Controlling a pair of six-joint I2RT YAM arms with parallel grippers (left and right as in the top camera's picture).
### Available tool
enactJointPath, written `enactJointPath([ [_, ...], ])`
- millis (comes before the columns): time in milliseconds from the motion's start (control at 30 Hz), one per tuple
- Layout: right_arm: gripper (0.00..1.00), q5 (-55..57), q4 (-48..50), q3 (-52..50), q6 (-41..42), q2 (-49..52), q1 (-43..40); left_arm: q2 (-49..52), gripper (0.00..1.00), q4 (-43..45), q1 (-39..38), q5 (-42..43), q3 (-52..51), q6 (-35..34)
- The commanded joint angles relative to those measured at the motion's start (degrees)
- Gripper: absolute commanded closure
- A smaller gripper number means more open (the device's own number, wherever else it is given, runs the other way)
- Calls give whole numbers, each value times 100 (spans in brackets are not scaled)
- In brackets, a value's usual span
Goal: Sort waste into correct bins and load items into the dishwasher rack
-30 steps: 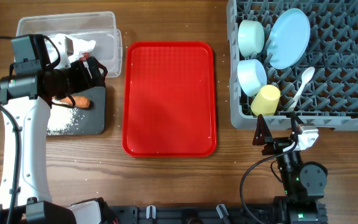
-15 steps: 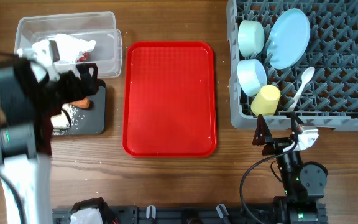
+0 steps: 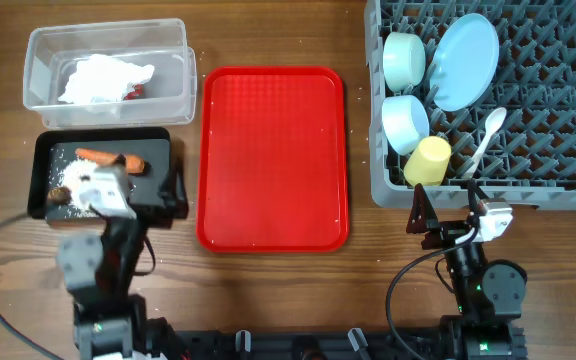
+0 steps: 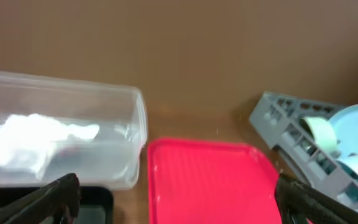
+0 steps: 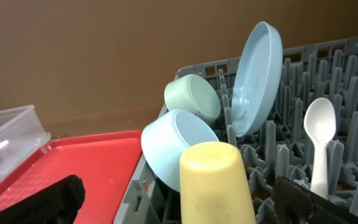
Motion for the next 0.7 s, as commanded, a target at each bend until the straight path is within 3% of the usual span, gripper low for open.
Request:
enactJointPath([
  [0, 0, -4, 24, -7, 57, 17, 39, -573, 0, 330, -199, -328, -619, -31],
  [400, 0, -2, 24, -7, 59, 17, 39, -1902, 0, 400, -444, -1069, -1521, -31],
  [667, 0, -4, 24, -7, 57, 17, 39, -2498, 0, -166, -444, -1176, -1569, -28],
])
